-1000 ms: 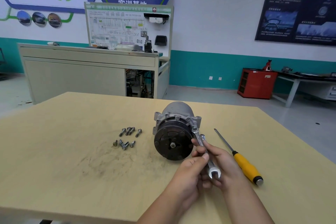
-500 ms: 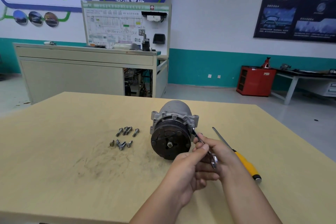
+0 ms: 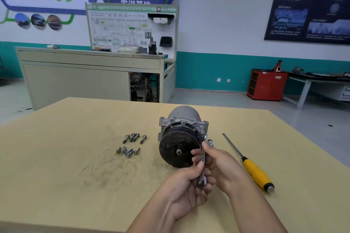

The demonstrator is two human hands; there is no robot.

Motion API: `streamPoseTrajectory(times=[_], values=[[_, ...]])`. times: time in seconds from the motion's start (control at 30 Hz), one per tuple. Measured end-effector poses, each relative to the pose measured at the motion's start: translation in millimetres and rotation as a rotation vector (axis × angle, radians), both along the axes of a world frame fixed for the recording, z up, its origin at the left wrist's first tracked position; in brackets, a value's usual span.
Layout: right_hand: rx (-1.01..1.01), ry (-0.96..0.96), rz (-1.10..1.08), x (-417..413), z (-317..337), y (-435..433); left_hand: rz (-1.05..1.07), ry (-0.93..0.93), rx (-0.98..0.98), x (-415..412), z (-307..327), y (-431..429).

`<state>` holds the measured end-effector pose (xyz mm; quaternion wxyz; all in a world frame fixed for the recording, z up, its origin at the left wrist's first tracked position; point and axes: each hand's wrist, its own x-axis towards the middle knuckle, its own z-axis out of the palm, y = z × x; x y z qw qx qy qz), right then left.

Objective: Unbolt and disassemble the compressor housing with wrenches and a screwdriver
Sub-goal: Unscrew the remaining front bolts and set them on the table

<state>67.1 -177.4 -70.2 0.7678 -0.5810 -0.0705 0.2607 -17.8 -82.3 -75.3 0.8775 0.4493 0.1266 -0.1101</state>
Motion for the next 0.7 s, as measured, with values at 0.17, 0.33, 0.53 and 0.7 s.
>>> streamPoseTrajectory(times=[0.17, 0.33, 0.53, 0.7], values=[[0.04, 0.068, 0.016, 0, -4, -11, -0.019, 0.061, -0.068, 0, -4, -17], [-0.019, 0.134, -0.097, 4, -4, -8, 0.028, 0.071, 0.031, 3, 1, -26], [0.02, 0.097, -0.073, 4, -10, -10, 0.047, -0.022, 0.222, -1, -4, -35], [0.025, 0.017, -0.082, -2, -14, -7, 0.082, -0.034, 0.273, -4, -7, -38]])
